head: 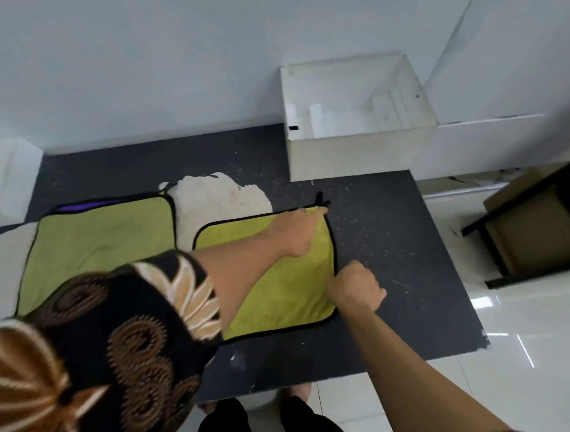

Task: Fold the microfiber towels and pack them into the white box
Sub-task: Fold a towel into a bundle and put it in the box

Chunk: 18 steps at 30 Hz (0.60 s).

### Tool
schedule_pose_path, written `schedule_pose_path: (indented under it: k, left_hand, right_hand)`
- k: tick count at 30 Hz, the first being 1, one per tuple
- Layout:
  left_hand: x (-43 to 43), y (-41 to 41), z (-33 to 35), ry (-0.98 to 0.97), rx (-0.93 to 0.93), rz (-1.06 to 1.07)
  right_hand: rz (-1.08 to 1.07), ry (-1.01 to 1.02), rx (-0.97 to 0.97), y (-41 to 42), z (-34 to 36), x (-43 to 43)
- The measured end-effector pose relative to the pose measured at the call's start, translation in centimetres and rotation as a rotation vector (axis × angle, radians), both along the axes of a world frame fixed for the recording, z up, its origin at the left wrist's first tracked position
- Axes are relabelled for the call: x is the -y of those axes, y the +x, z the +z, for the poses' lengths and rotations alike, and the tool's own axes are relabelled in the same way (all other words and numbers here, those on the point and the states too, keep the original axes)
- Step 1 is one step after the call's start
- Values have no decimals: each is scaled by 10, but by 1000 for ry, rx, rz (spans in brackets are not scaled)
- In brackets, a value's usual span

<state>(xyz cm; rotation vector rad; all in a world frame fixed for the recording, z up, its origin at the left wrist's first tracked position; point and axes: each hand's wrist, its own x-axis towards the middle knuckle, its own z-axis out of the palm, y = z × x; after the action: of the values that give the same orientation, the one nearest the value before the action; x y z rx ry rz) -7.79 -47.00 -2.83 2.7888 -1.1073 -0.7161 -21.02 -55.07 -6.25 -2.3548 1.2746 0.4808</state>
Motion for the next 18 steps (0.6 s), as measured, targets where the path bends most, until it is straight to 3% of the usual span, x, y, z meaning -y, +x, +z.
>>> schedule_pose_path:
  k: [3,8,13,18]
  left_hand:
    - [33,4,-3,128,-90,-125]
    - [59,8,-14,73,-133,183]
    - [67,-1,-14,53,-56,399]
    - [66,4,-7,-61,-171,618]
  right_hand:
    - [-28,60,30,-2,4,6]
    - [-11,155,99,-8,6,13]
    - [70,243,293,-11,16,3]
    - [191,267,378,-8,20,-9]
